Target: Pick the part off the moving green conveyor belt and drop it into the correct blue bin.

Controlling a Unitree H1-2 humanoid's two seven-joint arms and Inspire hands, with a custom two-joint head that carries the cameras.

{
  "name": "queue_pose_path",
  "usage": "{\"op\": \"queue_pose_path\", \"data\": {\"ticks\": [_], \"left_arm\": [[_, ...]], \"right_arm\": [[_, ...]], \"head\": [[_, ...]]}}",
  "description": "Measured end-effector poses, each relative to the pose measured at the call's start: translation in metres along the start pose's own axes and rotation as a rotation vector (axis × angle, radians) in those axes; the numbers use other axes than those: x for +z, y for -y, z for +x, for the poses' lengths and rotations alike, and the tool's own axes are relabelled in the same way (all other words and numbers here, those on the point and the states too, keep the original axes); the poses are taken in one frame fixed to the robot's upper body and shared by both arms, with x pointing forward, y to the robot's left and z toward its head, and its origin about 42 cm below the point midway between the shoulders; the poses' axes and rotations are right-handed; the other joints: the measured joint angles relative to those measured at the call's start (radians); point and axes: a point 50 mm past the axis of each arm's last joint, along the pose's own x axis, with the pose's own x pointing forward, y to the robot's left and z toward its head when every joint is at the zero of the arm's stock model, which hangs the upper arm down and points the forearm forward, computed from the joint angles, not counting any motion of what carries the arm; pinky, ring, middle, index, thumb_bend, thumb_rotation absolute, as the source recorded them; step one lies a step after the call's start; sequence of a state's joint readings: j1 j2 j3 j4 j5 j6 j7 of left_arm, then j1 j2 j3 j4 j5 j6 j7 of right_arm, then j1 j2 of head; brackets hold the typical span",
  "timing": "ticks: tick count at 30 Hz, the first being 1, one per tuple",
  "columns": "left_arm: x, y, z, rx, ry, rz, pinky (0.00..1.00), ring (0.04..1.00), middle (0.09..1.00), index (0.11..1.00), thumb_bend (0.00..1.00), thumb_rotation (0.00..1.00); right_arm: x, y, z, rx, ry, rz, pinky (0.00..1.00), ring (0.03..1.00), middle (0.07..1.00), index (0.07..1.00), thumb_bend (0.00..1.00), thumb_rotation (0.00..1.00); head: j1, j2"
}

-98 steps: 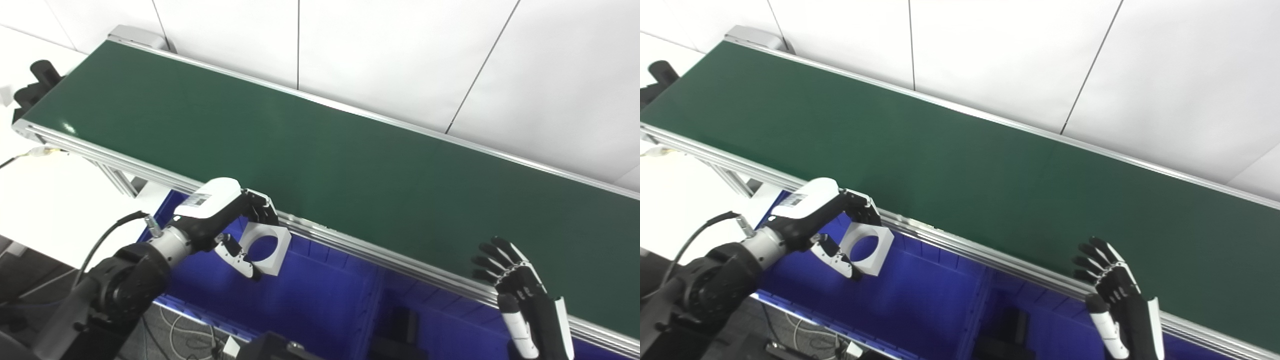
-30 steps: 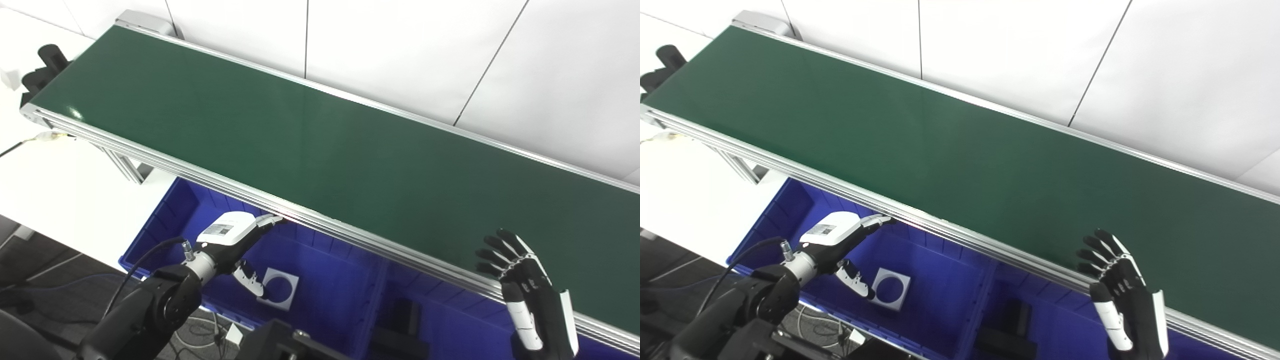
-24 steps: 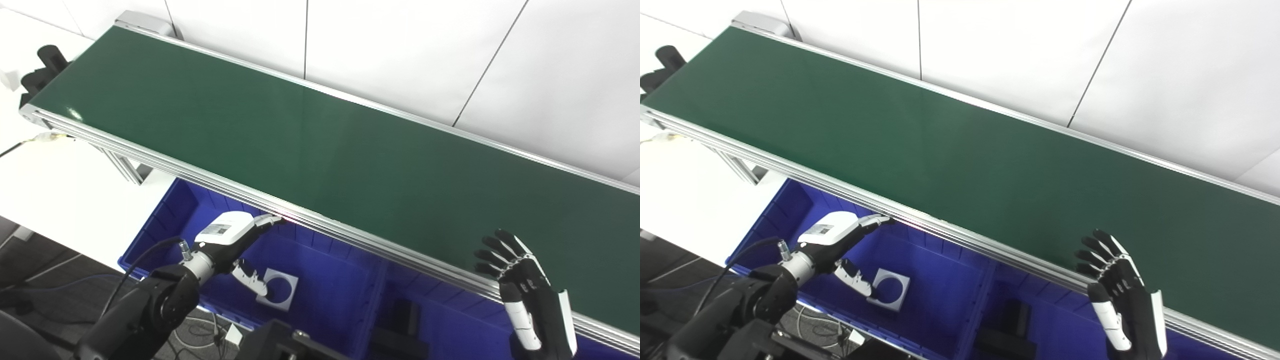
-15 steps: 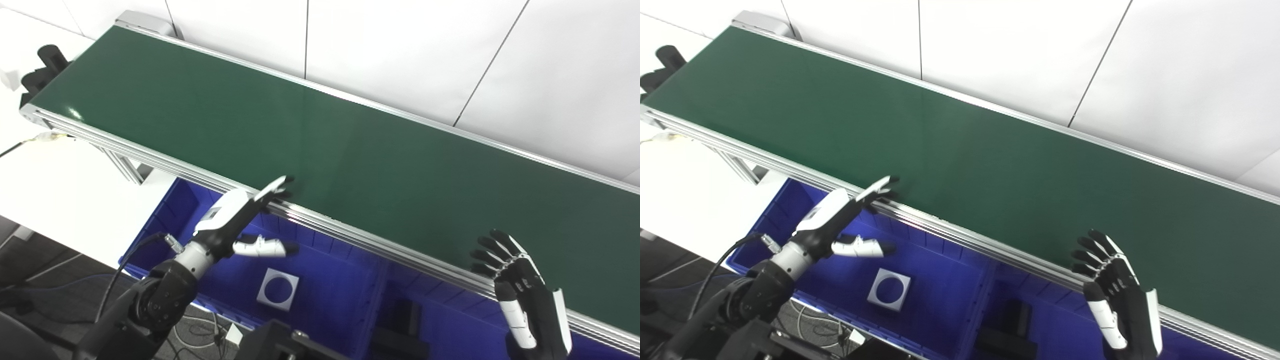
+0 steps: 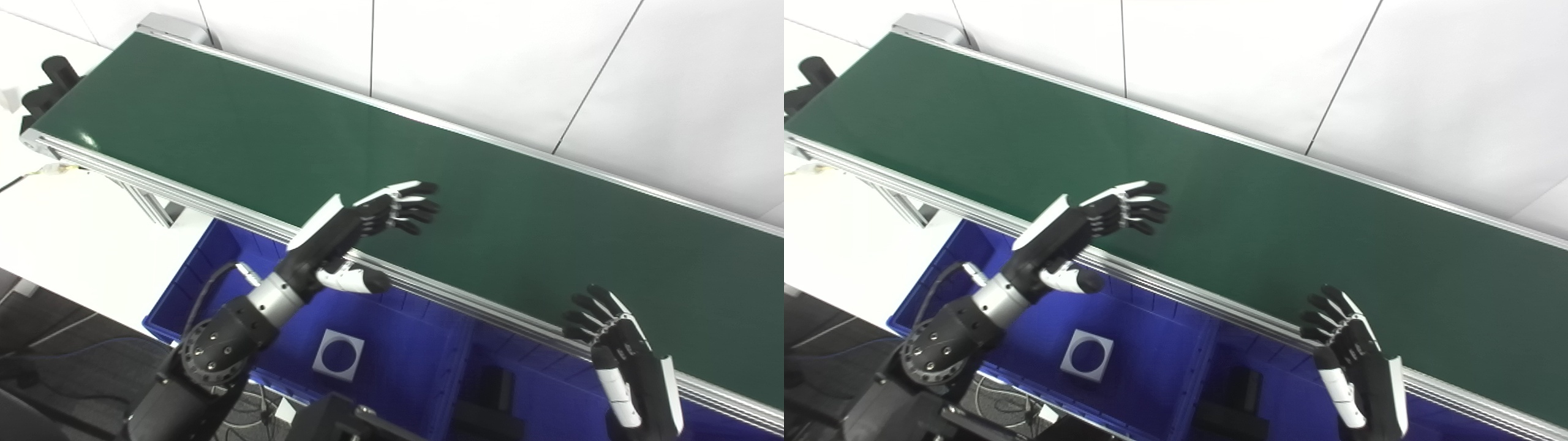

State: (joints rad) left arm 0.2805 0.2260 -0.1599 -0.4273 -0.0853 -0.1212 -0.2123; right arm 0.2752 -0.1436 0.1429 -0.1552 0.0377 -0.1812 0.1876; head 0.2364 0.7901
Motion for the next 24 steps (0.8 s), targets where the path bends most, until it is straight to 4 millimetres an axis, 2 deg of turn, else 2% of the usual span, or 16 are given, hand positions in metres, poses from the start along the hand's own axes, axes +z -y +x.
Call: {"op": "queue_pose_path", "data": {"ticks": [2,5,6,10,12,15,18,24], "left_arm": [[-0.007,0.007,0.007,-0.009,-0.004,-0.046,0.73,0.768,0.794,0.845,1.0,0.65],[-0.029,0.022,0.015,-0.026,-0.057,-0.109,0.72,0.765,0.788,0.828,1.0,0.64],[-0.036,0.028,0.017,-0.039,-0.077,-0.129,0.72,0.763,0.786,0.824,1.0,0.64],[-0.062,0.041,0.023,-0.082,-0.129,-0.172,0.69,0.742,0.775,0.823,1.0,0.67],[-0.076,0.045,0.022,-0.09,-0.158,-0.196,0.68,0.735,0.773,0.828,1.0,0.69],[-0.088,0.047,0.016,-0.1,-0.183,-0.231,0.68,0.738,0.776,0.827,1.0,0.68],[-0.096,0.046,0.009,-0.111,-0.204,-0.264,0.68,0.738,0.77,0.824,1.0,0.66],[-0.098,0.038,0.004,-0.101,-0.197,-0.289,0.69,0.735,0.764,0.824,1.0,0.65]], "right_arm": [[-0.002,-0.001,-0.001,0.002,-0.006,-0.008,0.63,0.724,0.784,0.842,0.68,0.72],[-0.003,-0.003,-0.003,-0.001,0.0,-0.006,0.64,0.72,0.777,0.839,0.67,0.71],[-0.003,-0.006,-0.003,-0.002,0.003,-0.001,0.64,0.72,0.776,0.839,0.67,0.7],[-0.004,-0.014,-0.003,0.003,0.002,0.01,0.64,0.726,0.789,0.841,0.68,0.71],[-0.004,-0.018,-0.003,0.009,0.002,0.009,0.64,0.726,0.793,0.839,0.69,0.71],[-0.004,-0.023,-0.004,0.007,-0.001,0.004,0.64,0.726,0.793,0.837,0.69,0.71],[-0.004,-0.028,-0.003,0.011,0.001,0.006,0.64,0.724,0.795,0.837,0.68,0.7],[-0.003,-0.037,-0.001,0.006,0.003,0.001,0.64,0.726,0.801,0.846,0.67,0.69]], "head": [[-0.038,-0.009],[-0.075,-0.014],[-0.109,-0.018],[-0.144,-0.02],[-0.199,-0.02],[-0.229,-0.017],[-0.276,-0.014],[-0.351,-0.005]]}}
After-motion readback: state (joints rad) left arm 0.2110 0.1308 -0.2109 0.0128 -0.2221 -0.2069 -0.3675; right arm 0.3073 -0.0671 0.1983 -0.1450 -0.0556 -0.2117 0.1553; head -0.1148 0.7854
